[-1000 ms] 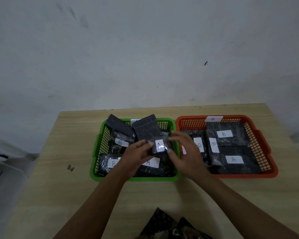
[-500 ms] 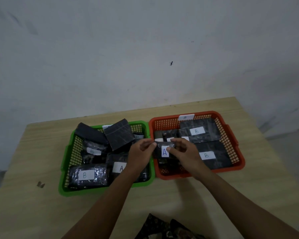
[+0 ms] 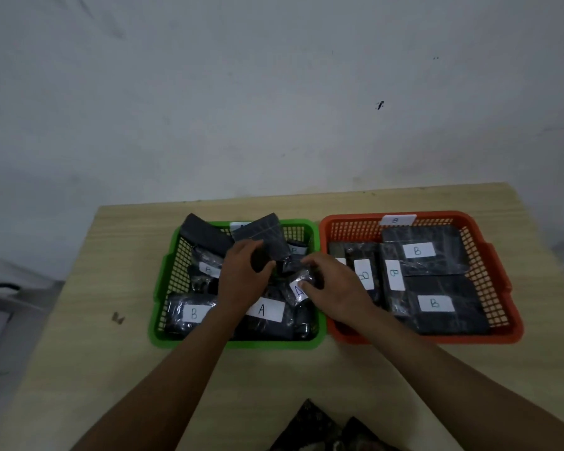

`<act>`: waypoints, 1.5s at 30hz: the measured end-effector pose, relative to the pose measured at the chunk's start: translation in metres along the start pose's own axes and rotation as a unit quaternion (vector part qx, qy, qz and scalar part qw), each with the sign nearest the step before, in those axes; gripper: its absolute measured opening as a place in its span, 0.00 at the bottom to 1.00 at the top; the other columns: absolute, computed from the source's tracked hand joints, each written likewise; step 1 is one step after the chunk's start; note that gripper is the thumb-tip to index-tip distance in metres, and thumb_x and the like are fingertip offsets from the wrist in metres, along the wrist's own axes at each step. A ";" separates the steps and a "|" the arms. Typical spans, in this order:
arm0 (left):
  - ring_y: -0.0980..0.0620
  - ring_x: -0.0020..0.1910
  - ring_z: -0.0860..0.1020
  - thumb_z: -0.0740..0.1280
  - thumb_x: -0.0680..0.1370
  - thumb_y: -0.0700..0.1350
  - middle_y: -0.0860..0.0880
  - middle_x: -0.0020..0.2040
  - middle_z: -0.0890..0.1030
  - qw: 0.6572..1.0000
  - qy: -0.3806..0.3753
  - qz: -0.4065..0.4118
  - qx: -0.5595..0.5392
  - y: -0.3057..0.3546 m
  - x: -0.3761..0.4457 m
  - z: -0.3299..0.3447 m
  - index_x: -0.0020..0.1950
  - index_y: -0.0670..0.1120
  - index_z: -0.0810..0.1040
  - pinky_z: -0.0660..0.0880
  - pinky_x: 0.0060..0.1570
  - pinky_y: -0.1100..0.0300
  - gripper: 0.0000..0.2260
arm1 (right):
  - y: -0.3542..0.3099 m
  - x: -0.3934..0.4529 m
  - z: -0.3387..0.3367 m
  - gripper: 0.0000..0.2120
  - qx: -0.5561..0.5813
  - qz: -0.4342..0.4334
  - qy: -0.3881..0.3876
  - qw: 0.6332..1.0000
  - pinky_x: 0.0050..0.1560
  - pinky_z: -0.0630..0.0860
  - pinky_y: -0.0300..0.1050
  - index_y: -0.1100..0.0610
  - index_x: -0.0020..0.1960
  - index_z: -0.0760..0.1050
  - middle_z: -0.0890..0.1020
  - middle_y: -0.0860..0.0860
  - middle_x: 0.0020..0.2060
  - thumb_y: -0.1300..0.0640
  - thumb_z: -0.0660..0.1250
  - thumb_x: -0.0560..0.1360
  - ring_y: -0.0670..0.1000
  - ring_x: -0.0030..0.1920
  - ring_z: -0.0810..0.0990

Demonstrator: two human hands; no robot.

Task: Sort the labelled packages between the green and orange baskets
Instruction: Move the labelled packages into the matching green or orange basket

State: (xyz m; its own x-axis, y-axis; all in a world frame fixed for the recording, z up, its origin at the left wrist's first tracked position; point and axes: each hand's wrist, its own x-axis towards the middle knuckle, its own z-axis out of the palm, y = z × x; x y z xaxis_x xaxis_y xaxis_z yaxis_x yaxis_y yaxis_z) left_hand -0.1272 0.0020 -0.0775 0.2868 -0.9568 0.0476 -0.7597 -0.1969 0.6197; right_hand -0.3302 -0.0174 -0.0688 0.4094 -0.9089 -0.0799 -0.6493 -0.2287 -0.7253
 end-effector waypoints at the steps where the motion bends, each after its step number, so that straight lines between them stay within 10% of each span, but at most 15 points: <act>1: 0.44 0.68 0.70 0.75 0.73 0.49 0.42 0.68 0.73 0.999 -0.014 0.019 0.029 -0.004 0.007 0.001 0.69 0.45 0.74 0.70 0.65 0.50 0.26 | -0.001 0.003 0.001 0.17 -0.008 -0.002 0.002 1.000 0.57 0.76 0.50 0.47 0.60 0.73 0.80 0.46 0.55 0.48 0.70 0.73 0.48 0.54 0.78; 14: 0.42 0.75 0.64 0.76 0.71 0.47 0.41 0.75 0.68 0.975 0.000 0.188 0.117 -0.039 0.039 0.007 0.73 0.42 0.69 0.69 0.69 0.43 0.34 | 0.000 0.052 -0.005 0.09 0.004 -0.022 0.080 0.997 0.56 0.74 0.44 0.55 0.55 0.81 0.81 0.49 0.51 0.55 0.68 0.77 0.48 0.53 0.77; 18: 0.49 0.45 0.83 0.65 0.76 0.59 0.45 0.50 0.84 0.990 0.014 0.087 -0.111 -0.024 0.041 -0.010 0.60 0.49 0.77 0.82 0.41 0.50 0.18 | -0.011 0.063 -0.007 0.09 0.111 0.028 0.131 0.985 0.54 0.74 0.39 0.54 0.57 0.81 0.81 0.45 0.50 0.55 0.68 0.77 0.44 0.51 0.77; 23: 0.48 0.45 0.85 0.61 0.79 0.56 0.45 0.47 0.87 0.832 -0.015 -0.206 -0.514 0.023 0.040 -0.025 0.50 0.50 0.84 0.81 0.37 0.56 0.14 | -0.025 0.069 -0.016 0.20 0.289 0.147 0.099 0.941 0.55 0.71 0.37 0.49 0.67 0.74 0.77 0.40 0.55 0.46 0.67 0.77 0.40 0.56 0.75; 28: 0.46 0.49 0.85 0.58 0.82 0.54 0.46 0.50 0.86 0.754 -0.080 -0.234 -0.609 0.056 0.028 -0.023 0.56 0.48 0.80 0.82 0.40 0.54 0.15 | -0.029 0.055 -0.031 0.12 0.466 0.160 0.089 0.866 0.59 0.78 0.51 0.51 0.58 0.82 0.85 0.50 0.53 0.48 0.68 0.77 0.50 0.56 0.83; 35: 0.51 0.47 0.85 0.63 0.80 0.49 0.46 0.51 0.86 0.837 -0.128 -0.238 -0.475 0.088 0.018 0.019 0.57 0.46 0.80 0.82 0.42 0.55 0.11 | 0.008 0.012 -0.065 0.13 0.474 0.175 0.186 0.842 0.53 0.82 0.52 0.49 0.57 0.81 0.86 0.50 0.50 0.62 0.71 0.75 0.51 0.52 0.84; 40: 0.53 0.54 0.78 0.69 0.78 0.50 0.50 0.57 0.81 0.964 -0.119 -0.070 -0.226 0.123 0.025 0.064 0.63 0.46 0.78 0.74 0.52 0.60 0.16 | 0.066 -0.024 -0.115 0.15 0.339 0.189 0.233 0.891 0.46 0.82 0.44 0.46 0.56 0.79 0.84 0.47 0.54 0.63 0.69 0.76 0.46 0.51 0.83; 45: 0.47 0.53 0.79 0.69 0.77 0.50 0.46 0.54 0.83 0.984 -0.094 0.141 -0.054 0.161 0.051 0.103 0.59 0.47 0.81 0.71 0.51 0.62 0.12 | 0.120 -0.034 -0.169 0.14 0.213 0.172 0.225 0.935 0.47 0.81 0.43 0.50 0.55 0.80 0.83 0.45 0.48 0.65 0.69 0.75 0.48 0.47 0.84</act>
State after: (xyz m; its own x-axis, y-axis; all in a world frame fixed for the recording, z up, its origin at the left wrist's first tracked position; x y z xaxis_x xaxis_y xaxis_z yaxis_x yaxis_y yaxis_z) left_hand -0.2945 -0.1007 -0.0559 -0.0479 -0.9947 0.0906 -0.7242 0.0971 0.6828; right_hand -0.5307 -0.0732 -0.0375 -0.1508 -0.9798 -0.1317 -0.3403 0.1766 -0.9236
